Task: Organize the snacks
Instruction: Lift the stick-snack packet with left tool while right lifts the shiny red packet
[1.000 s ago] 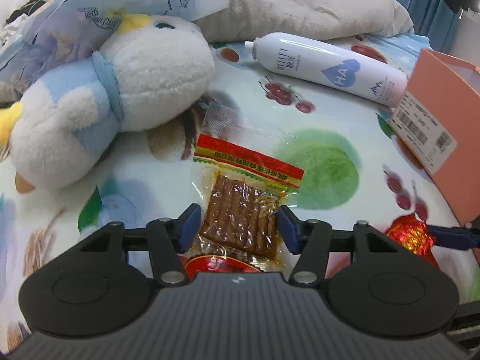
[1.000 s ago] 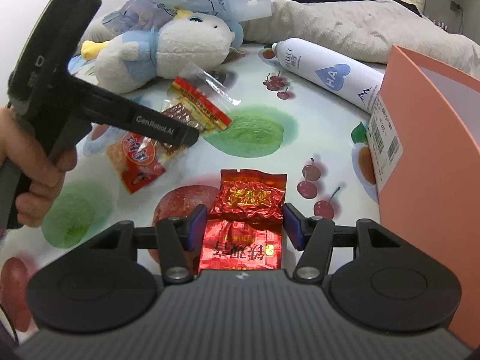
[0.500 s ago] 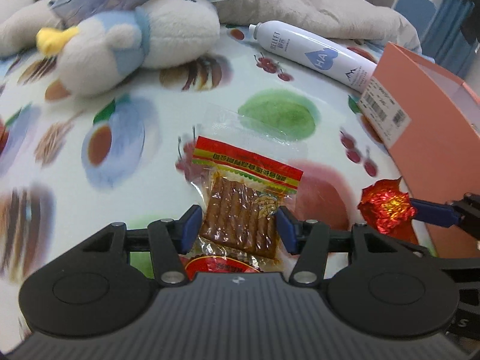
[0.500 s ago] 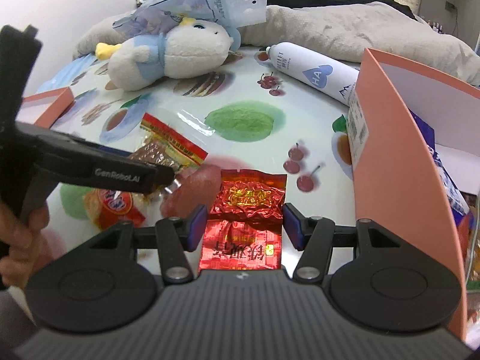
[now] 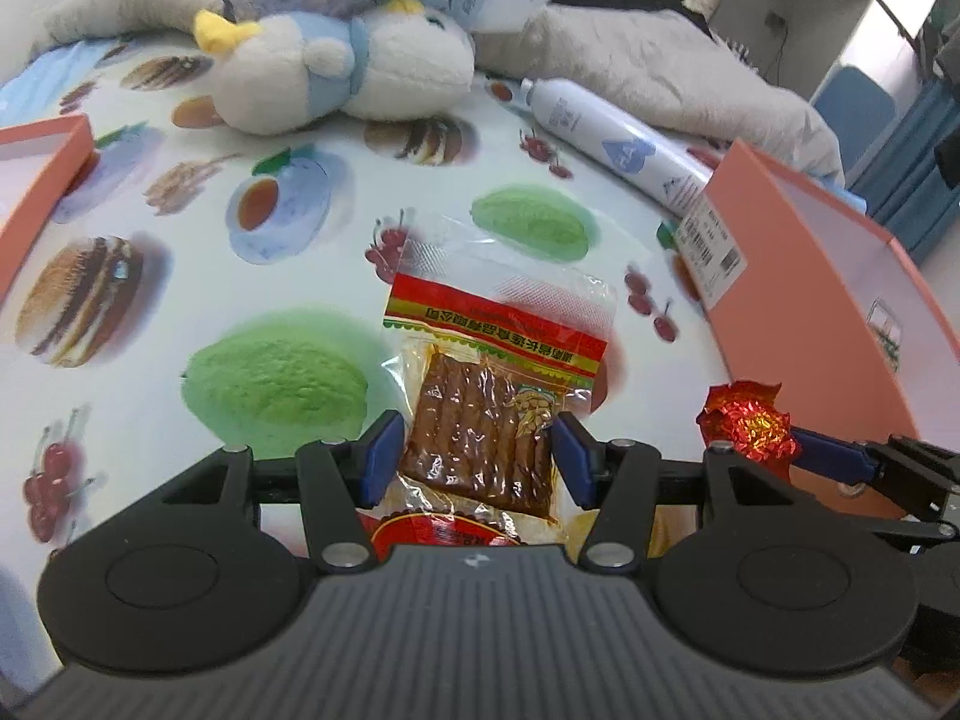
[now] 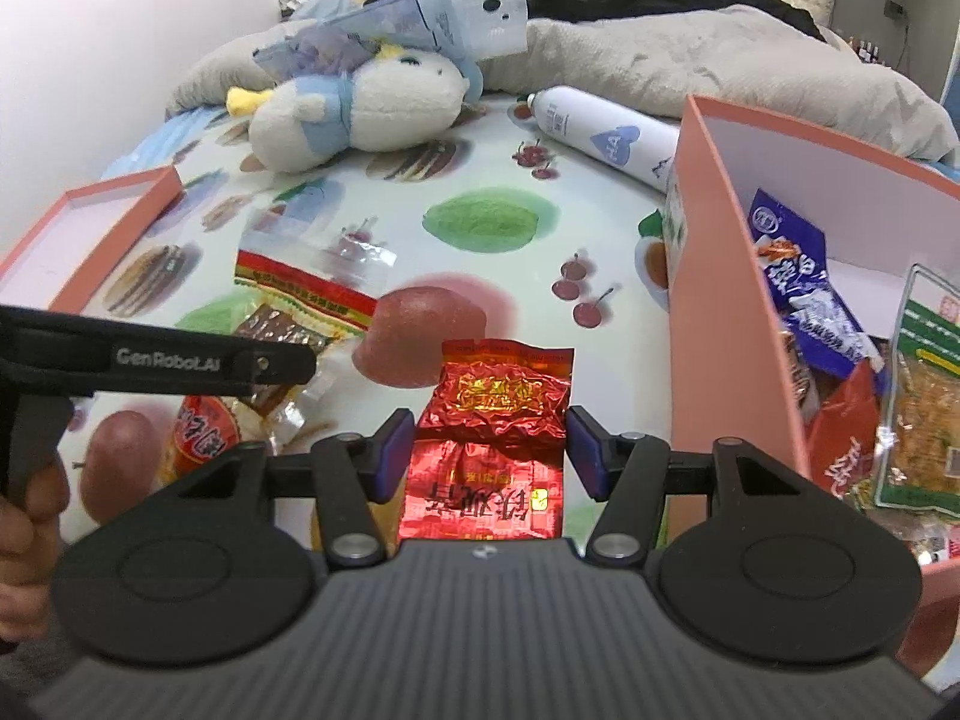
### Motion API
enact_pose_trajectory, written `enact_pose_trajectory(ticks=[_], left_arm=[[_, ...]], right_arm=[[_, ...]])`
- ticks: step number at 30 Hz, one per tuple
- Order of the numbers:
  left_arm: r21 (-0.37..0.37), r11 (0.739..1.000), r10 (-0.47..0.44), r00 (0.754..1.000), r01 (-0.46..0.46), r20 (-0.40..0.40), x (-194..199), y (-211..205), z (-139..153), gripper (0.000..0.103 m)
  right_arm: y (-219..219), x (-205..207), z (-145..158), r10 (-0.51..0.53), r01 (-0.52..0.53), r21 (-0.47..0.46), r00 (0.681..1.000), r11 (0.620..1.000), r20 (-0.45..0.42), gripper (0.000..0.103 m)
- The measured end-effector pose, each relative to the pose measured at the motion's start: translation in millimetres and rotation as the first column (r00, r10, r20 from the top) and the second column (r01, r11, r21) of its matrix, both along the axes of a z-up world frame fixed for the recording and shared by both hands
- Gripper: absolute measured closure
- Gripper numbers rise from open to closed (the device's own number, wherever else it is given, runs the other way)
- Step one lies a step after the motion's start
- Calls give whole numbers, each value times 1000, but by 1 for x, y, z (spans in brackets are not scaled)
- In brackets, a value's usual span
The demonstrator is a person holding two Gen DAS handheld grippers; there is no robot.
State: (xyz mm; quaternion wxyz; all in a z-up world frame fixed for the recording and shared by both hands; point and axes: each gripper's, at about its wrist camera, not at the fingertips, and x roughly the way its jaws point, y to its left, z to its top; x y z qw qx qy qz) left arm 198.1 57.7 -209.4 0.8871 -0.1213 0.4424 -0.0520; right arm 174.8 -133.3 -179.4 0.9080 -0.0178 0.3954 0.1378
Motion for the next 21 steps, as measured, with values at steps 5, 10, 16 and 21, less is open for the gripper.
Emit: enact_pose_trajectory(ticks=[5, 10, 16, 21], left_arm=[[-17, 1000, 2, 999, -2, 40, -8, 3, 32, 43], [-19, 1000, 0, 995, 2, 97, -8, 0, 68, 43], [-31, 999, -23, 988, 28, 156, -1, -12, 110, 43], [-19, 998, -47, 977, 52, 209, 8, -26, 141, 43]], right_arm=[[-7, -7, 23, -15, 14, 33, 999, 999, 31, 45], [-14, -10, 55, -21, 16, 60, 996, 998, 84, 45], [-28, -9, 92, -34, 21, 81, 987, 996, 157, 45], [-44, -4, 117, -63, 46, 88, 976, 995, 206, 45]])
